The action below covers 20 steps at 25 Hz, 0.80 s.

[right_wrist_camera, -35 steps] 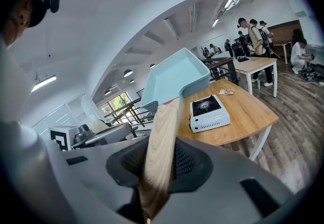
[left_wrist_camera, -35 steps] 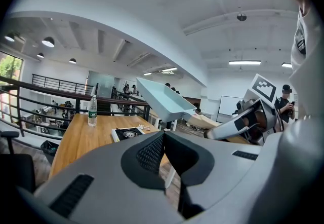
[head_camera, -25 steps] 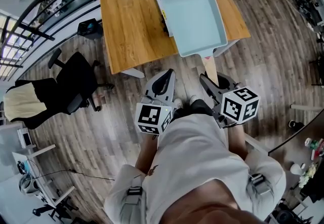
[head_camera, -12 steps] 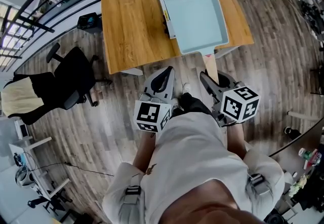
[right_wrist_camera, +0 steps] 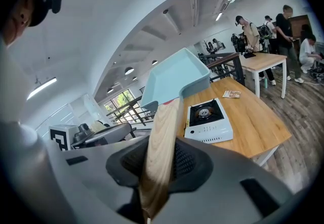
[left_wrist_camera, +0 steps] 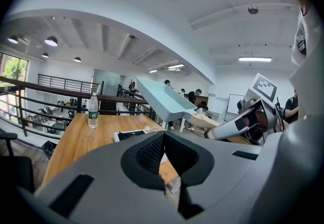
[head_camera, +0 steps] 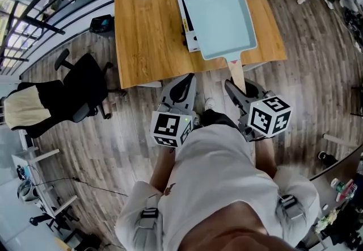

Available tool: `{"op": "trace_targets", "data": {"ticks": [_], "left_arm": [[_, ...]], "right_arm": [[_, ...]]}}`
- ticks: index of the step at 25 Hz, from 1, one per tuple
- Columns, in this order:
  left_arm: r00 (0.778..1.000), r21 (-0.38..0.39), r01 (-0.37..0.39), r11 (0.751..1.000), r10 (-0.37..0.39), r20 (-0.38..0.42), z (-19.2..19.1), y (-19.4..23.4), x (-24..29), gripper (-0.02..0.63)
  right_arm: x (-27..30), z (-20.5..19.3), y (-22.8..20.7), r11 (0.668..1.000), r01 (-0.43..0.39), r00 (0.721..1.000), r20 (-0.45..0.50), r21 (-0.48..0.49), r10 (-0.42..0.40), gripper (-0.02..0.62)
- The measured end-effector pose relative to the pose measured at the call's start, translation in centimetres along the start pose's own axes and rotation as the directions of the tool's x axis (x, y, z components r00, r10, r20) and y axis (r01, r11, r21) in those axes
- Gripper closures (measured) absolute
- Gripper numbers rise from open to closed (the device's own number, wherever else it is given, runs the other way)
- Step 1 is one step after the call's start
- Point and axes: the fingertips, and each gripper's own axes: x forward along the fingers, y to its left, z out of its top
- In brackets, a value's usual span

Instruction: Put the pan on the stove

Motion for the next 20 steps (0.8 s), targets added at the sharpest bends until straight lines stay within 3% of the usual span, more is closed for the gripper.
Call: {"op": "trace_targets", "data": {"ticks": [12,20], "left_arm": [[0.998,0.024,-0.055,0.998,0.055,-0.006,1.8,0.4,2.4,0.588],[1.000,0.017,-0.028,0.999,0.028,-0.009,2.5,2.6,4.4,0.588]], "right_arm": [[1.3,2.9,-2.0,0.999,-0.050,0.999,0.006,-0.011,0.050,0.494],[4.1,4.8,-2.5,0.999,-0.034,0.999,-0.002,-0.013,0.034,0.494]]}}
